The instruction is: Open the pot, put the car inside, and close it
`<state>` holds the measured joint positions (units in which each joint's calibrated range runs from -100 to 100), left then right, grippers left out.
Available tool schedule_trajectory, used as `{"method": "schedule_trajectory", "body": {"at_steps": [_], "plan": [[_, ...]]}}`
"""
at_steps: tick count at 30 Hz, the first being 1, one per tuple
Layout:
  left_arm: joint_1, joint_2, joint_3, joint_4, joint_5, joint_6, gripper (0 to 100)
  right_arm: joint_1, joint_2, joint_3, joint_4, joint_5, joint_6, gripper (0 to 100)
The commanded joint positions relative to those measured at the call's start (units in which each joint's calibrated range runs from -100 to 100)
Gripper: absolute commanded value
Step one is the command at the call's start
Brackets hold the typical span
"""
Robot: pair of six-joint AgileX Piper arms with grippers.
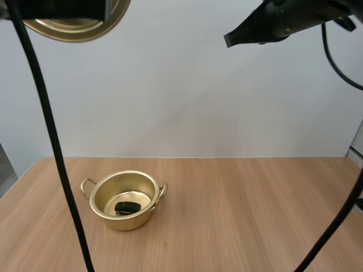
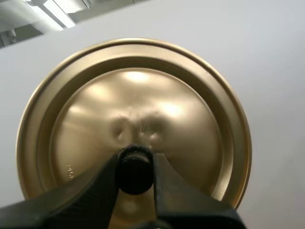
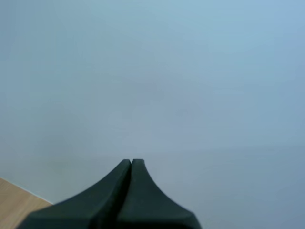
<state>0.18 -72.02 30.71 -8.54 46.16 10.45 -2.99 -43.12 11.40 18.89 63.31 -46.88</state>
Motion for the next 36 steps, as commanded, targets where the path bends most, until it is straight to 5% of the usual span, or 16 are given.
{"method": "schedule_trajectory", "body": {"at_steps": [1,11,36], "plan": [[0.02,0.58,5.03,0.54,-0.96,3.45,0,-0.59,-3.13,-0.03,-0.19,-0.03,0.31,0],[0.02,5.21,13.04,0.83,6.19,4.56,0,-0.59,-10.98,-0.03,0.21,-5.91,7.88,0],[0.02,34.76,14.15,1.05,33.04,5.89,0,-0.59,-11.48,-0.03,-0.50,1.66,8.16,0]]}}
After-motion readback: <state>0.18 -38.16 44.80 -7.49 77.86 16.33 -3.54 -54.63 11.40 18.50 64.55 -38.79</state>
